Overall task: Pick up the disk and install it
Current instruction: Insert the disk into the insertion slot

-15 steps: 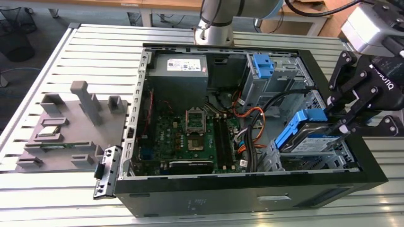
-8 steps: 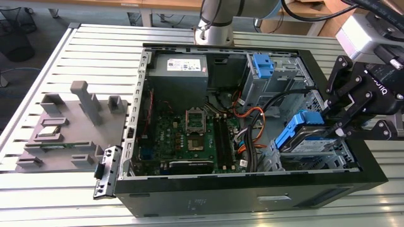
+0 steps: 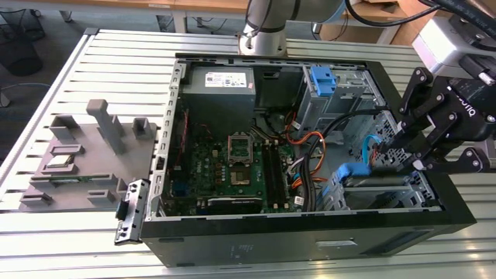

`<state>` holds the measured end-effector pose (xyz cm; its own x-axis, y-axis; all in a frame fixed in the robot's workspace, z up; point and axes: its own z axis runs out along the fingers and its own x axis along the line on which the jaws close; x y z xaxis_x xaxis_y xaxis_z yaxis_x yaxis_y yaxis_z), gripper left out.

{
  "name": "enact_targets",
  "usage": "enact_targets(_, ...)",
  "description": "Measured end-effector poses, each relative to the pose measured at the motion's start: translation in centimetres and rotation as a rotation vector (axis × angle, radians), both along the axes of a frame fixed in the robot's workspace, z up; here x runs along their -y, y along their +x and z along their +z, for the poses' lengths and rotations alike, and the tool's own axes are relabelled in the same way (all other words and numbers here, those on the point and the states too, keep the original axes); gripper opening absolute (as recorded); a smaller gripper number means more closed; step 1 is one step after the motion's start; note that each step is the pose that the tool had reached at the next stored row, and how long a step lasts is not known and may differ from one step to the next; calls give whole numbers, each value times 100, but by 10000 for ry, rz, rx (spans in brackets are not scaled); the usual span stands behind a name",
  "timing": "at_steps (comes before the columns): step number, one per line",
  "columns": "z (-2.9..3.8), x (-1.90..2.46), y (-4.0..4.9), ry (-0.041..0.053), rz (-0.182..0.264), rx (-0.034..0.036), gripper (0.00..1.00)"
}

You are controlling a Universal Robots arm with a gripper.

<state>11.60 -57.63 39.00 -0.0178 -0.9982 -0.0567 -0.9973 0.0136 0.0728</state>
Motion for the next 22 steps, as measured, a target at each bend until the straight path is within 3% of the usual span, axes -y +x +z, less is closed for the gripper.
enact_targets(5, -2, 0, 0, -3, 1, 2, 42)
enact_targets(16, -125, 0, -97, -4, 2, 451, 42)
enact_targets(22, -171, -26, -99, -2, 3, 477, 42)
